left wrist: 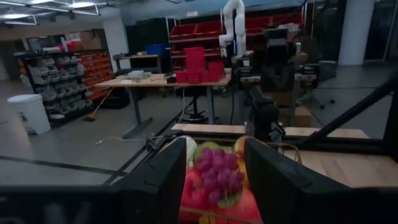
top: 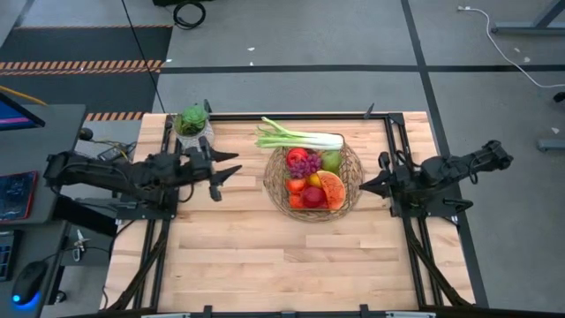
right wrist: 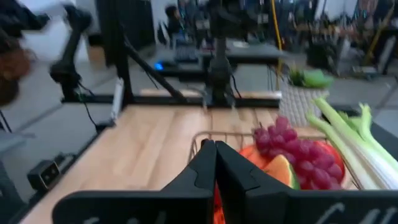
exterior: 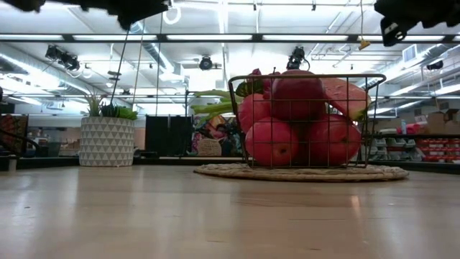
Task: Build produce basket
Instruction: Return to Home Position
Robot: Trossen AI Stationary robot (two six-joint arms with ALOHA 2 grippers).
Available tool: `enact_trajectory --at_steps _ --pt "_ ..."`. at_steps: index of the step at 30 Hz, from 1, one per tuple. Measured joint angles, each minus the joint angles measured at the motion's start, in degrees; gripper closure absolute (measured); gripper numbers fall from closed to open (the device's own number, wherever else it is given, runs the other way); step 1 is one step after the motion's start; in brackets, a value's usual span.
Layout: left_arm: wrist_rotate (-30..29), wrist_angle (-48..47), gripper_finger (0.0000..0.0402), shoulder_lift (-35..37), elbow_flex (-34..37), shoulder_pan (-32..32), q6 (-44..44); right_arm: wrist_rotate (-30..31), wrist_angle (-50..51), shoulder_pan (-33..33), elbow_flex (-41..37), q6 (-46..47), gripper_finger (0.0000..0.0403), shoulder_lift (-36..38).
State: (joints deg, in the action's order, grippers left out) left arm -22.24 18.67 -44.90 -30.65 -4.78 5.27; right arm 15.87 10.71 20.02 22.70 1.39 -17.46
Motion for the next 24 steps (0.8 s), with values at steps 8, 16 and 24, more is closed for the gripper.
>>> enact_trajectory --at_steps 8,16,24 --pt "1.8 9.3 0.0245 10.3 12.1 0.0 0.3 -2.7 -6.5 -2.6 -8.4 -2.7 0.0398 12.2" --pt "4.1 9.0 0.0272 18.2 17.6 4.1 -0.1 -5.2 -8.6 -7.9 -12.6 -3.2 0.0397 17.2" --pt "16.2 9.2 0.0306 21.2 21.9 15.0 -6.3 -14.2 -14.3 -18.7 -14.6 -2.1 0.0398 17.1"
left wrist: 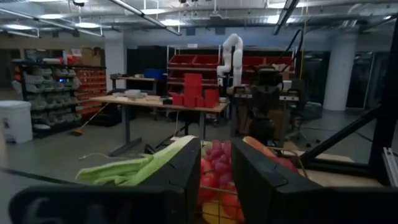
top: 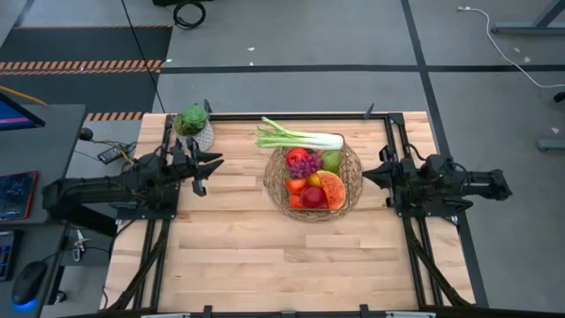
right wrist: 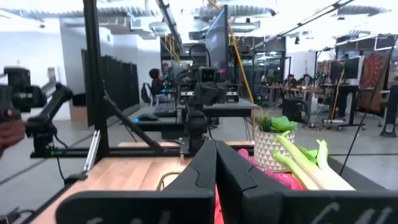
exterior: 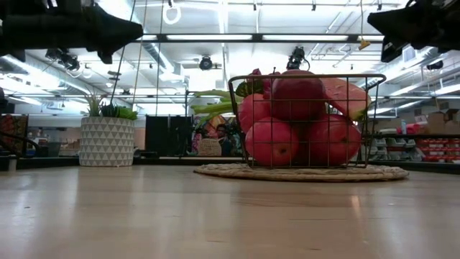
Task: Build produce basket
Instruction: Return to Home Position
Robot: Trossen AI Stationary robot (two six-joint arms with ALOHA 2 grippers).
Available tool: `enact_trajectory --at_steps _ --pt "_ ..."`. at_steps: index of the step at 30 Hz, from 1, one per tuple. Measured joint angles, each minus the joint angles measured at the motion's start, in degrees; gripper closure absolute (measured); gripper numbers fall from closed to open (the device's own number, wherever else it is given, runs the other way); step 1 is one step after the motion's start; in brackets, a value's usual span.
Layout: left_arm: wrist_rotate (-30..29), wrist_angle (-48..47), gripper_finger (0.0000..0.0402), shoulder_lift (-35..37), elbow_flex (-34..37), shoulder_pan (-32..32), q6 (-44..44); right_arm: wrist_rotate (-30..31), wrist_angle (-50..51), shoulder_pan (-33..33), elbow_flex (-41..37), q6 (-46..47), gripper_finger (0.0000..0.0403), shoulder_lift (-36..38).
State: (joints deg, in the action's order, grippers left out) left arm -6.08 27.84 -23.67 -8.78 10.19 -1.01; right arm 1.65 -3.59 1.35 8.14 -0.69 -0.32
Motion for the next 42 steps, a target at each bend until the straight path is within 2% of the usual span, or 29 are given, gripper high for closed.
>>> enact_trajectory --at_steps 3,7,12,15,21,24,30,37,42 --pt "3.1 0.2 0.0317 0.2 0.0 2.7 -1.0 -3.2 -0.4 -3.9 0.0 2.3 0.0398 0.0" --pt "3.4 -1.3 0.033 0.2 0.0 3.2 -1.4 -5.3 0.9 -6.6 -0.4 5.5 0.0398 0.0" --pt "3.4 -5.5 0.0342 0.2 0.0 1.4 -3.3 -5.5 -3.2 -7.0 -4.3 7.6 0.0398 0.0" --pt "3.4 -7.3 0.0348 0.2 0.0 0.1 -3.7 -2.9 -2.1 -7.1 -5.2 9.0 0.0395 0.0" --pt "3.4 -11.5 0.0354 1.0 0.6 -2.1 -5.4 -4.5 -0.6 -7.1 -5.4 13.1 0.0384 0.0" --pt "3.4 -10.8 0.0354 3.6 2.8 -2.8 -6.2 -4.3 -0.1 -7.0 -5.4 15.4 0.0386 0.0" --pt "3.8 -11.1 0.0354 13.8 8.1 -3.1 -7.7 -2.3 -0.7 -7.0 -5.4 20.2 0.039 0.0" --pt "10.5 -15.0 0.0354 23.7 8.2 -3.1 -7.6 -2.3 -0.7 -7.0 -5.4 20.1 0.0387 0.0" --pt "12.1 -17.1 0.0354 22.5 8.2 -3.1 -17.1 -2.3 -0.7 -7.0 -5.4 20.1 0.0387 0.0"
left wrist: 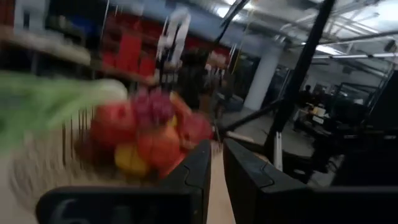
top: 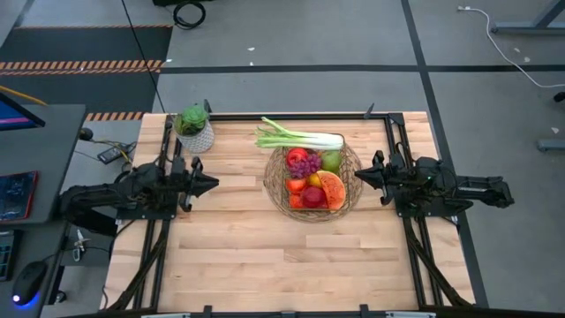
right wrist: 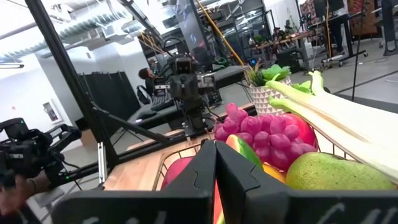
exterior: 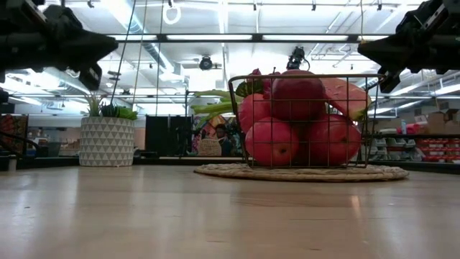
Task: Build produce basket
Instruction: Return to Home Position
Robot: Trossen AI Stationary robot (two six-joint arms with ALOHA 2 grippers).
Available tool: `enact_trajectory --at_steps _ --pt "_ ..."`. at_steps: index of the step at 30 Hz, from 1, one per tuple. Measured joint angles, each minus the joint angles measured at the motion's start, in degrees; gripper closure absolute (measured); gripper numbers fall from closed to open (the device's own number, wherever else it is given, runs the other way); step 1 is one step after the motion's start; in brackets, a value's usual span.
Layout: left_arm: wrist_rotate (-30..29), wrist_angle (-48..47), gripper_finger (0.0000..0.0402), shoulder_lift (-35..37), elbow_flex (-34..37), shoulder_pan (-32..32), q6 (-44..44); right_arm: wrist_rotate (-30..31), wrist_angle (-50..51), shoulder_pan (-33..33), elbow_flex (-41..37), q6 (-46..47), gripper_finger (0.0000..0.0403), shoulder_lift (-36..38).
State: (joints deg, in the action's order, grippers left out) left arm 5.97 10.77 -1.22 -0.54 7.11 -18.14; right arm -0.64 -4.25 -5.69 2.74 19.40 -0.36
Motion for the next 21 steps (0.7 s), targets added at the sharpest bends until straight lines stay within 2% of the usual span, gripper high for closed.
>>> enact_trajectory --at_steps 5,21 --pt "0.0 -0.4 0.0354 -0.7 0.0 0.0 -6.2 0.0 -0.2 0.0 0.0 0.0 0.0387 0.0" --pt "0.0 -0.4 0.0354 -0.6 0.0 0.0 -6.3 0.0 -0.4 0.0 0.0 0.0 0.0389 -0.1"
